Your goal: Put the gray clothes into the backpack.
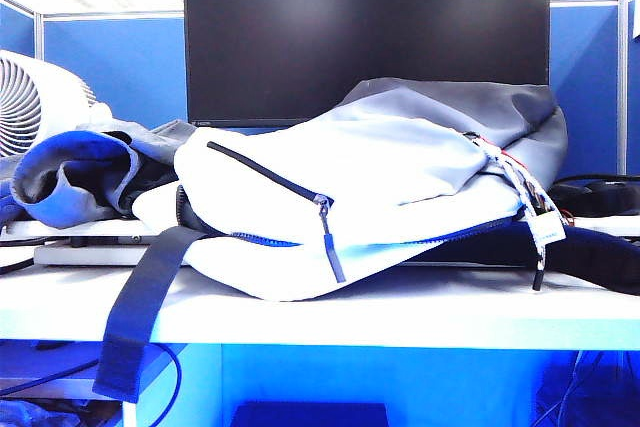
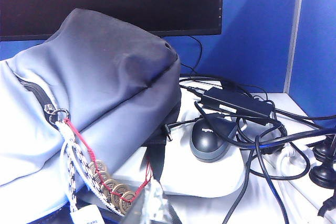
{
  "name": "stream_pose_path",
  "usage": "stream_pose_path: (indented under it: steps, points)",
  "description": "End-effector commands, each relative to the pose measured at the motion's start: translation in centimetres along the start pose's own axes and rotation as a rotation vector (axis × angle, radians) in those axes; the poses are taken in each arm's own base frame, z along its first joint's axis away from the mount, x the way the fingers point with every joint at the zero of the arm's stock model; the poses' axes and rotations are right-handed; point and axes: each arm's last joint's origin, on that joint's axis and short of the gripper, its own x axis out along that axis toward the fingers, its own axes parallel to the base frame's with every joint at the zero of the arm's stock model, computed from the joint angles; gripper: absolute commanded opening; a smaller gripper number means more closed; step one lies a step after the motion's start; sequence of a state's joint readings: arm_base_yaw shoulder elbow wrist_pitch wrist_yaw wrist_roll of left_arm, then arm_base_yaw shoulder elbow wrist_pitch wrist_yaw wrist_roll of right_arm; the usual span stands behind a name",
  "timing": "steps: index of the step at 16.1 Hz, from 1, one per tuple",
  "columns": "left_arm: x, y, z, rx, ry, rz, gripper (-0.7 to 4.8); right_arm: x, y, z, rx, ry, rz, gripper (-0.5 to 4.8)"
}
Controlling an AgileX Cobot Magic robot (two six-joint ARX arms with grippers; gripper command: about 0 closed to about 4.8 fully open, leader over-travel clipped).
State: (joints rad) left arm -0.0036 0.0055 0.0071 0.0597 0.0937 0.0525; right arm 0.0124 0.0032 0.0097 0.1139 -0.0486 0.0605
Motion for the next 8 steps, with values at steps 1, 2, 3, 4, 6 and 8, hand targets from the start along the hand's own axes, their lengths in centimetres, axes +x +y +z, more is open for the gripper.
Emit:
stream_pose_path:
  steps: [1, 2, 3, 4, 6, 8]
  points:
    - [0.0, 0.0, 0.1, 0.001, -0.01, 0.004, -0.05, 0.0, 0.0, -0.2, 0.004, 0.022, -0.004, -0.01]
    - [0.0, 0.0, 0.1, 0.001, -0.01, 0.004, -0.05, 0.0, 0.0, -0.3, 0.004, 0.03, -0.003, -0.01]
    - [0.0, 0.0, 0.1, 0.0, -0.01, 0.004, -0.05, 0.0, 0.0, -0.3, 0.004, 0.029, -0.003, -0.01]
    - [0.0, 0.0, 0.1, -0.004, -0.01, 0.004, -0.05, 0.0, 0.0, -0.3, 0.005, 0.028, -0.003, -0.01]
    - [0.0, -0.2, 0.3, -0.132, -0.029, -0.063, -0.05, 0.0, 0.2, -0.1, 0.19, 0.026, 0.06, -0.01]
    - [-0.2, -0.4, 1.9, -0.423, -0.161, -0.183, -0.04, -0.1, 0.3, 0.9, 0.485, -0.065, 0.097, 0.0]
